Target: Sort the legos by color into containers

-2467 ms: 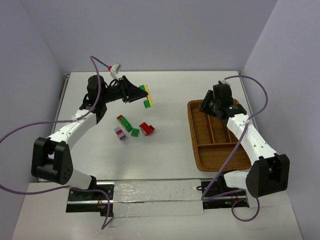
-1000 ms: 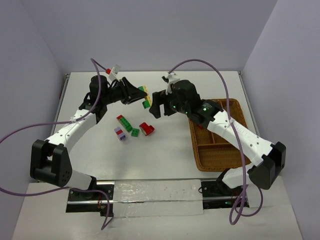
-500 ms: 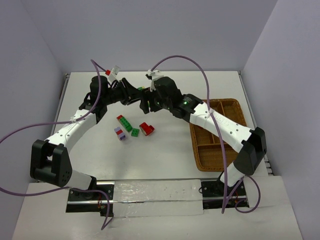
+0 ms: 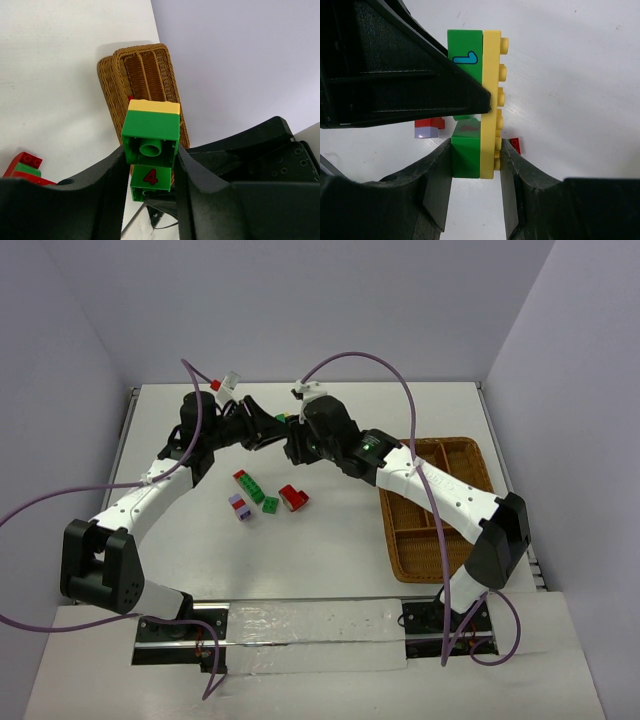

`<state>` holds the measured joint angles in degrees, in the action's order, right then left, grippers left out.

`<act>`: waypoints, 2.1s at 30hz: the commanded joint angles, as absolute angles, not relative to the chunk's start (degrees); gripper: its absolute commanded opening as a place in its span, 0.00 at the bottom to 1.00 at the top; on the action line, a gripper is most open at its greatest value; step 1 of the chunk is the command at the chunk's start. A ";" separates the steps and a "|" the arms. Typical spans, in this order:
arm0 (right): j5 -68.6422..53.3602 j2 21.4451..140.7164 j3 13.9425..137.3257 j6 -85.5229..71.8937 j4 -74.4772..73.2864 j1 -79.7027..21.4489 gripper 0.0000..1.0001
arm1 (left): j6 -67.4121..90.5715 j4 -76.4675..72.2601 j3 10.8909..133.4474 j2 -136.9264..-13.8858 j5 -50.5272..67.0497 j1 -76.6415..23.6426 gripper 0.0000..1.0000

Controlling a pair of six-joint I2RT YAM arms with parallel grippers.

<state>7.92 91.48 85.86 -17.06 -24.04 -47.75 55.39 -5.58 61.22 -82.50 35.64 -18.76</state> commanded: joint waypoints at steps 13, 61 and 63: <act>13.72 87.90 85.01 -18.28 -23.64 -47.99 0.00 | 51.05 -3.68 64.18 -78.05 37.08 -14.63 0.69; 10.87 85.85 83.29 -18.66 -24.42 -47.36 0.00 | 53.72 -9.87 66.34 -83.58 44.22 -14.32 0.00; 6.40 84.07 79.85 -21.36 -22.58 -44.81 0.00 | 54.92 -12.31 64.96 -82.86 45.09 -13.46 0.00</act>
<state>8.37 88.87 83.57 -18.84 -24.49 -47.51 54.92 -9.36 63.18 -83.61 43.67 -14.26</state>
